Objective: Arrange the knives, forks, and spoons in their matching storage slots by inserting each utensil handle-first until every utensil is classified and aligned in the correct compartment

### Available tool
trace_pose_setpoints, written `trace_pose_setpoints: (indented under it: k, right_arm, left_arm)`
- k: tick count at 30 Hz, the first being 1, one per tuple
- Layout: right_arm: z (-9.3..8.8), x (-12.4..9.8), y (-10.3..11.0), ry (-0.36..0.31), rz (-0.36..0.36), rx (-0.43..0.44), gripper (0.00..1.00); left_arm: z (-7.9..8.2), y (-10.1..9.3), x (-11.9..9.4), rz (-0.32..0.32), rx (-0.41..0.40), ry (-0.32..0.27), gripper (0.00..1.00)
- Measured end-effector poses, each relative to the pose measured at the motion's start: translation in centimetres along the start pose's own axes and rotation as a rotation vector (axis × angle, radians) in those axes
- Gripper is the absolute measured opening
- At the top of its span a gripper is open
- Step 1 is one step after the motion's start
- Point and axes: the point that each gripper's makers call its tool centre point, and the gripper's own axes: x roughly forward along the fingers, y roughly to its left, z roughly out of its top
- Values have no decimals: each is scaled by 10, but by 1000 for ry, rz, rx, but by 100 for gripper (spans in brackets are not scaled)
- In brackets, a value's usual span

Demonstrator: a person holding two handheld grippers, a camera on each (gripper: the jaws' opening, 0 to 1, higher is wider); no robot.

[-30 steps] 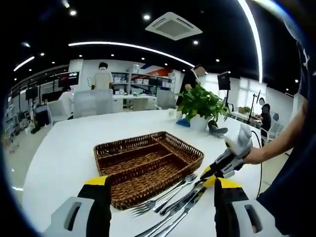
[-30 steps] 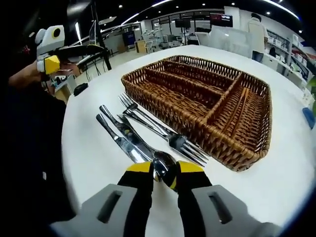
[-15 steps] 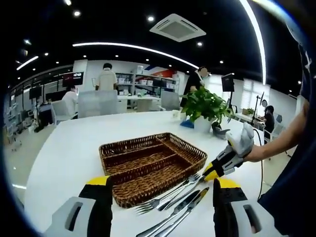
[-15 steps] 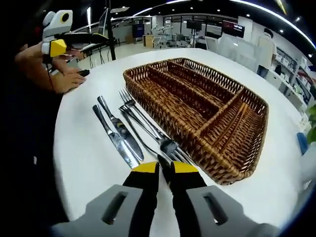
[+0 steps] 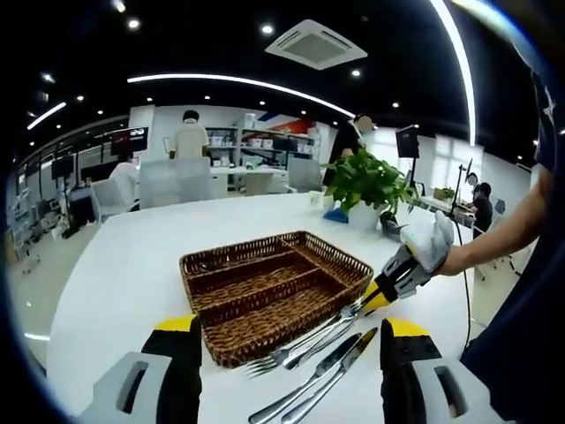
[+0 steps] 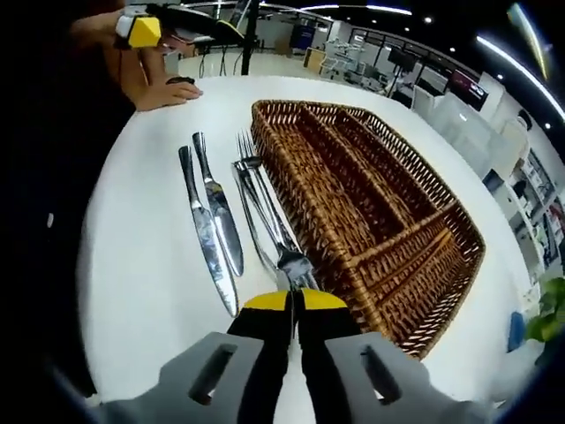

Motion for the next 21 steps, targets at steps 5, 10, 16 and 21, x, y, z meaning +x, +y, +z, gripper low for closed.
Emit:
trace_pose_setpoints:
  k: [5, 10, 16, 21]
  right_arm:
    - [0, 0, 3, 3, 29, -23, 0]
    - [1, -4, 7, -4, 67, 4, 0]
    - [6, -15, 9, -32, 89, 36, 0]
    - [18, -25, 0, -58, 79, 11, 0]
  left_arm:
    - [-1, 3, 1, 1, 3, 8, 87]
    - [-1, 4, 2, 1, 5, 8, 87]
    - [-2, 5, 2, -4, 1, 8, 87]
    - [0, 5, 3, -9, 4, 2, 88]
